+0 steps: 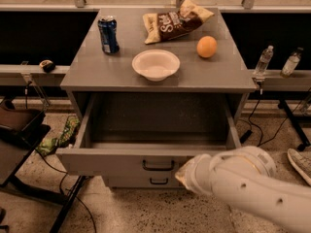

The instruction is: Close top drawer

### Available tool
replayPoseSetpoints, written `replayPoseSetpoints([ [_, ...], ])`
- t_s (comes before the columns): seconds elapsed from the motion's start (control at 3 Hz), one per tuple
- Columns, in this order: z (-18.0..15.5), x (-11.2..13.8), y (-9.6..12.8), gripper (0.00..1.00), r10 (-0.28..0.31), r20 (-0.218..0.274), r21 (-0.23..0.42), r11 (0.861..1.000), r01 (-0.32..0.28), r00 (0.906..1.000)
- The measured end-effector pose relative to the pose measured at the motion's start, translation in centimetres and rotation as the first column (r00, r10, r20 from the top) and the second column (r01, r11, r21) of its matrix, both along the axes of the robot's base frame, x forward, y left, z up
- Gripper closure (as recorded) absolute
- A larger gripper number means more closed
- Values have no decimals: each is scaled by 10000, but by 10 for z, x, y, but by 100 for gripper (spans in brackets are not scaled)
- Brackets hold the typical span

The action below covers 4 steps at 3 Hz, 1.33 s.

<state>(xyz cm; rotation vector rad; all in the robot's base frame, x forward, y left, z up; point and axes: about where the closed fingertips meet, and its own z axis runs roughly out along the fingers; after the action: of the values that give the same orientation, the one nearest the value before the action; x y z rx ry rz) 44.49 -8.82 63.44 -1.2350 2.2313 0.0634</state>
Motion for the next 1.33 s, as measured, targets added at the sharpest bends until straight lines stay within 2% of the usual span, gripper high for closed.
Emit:
replayPoseSetpoints([
  [0.67,6,48,17,100,226,227,361,9991,-235,9995],
  [1.33,9,86,15,100,63,256,696,9975,-80,9997],
])
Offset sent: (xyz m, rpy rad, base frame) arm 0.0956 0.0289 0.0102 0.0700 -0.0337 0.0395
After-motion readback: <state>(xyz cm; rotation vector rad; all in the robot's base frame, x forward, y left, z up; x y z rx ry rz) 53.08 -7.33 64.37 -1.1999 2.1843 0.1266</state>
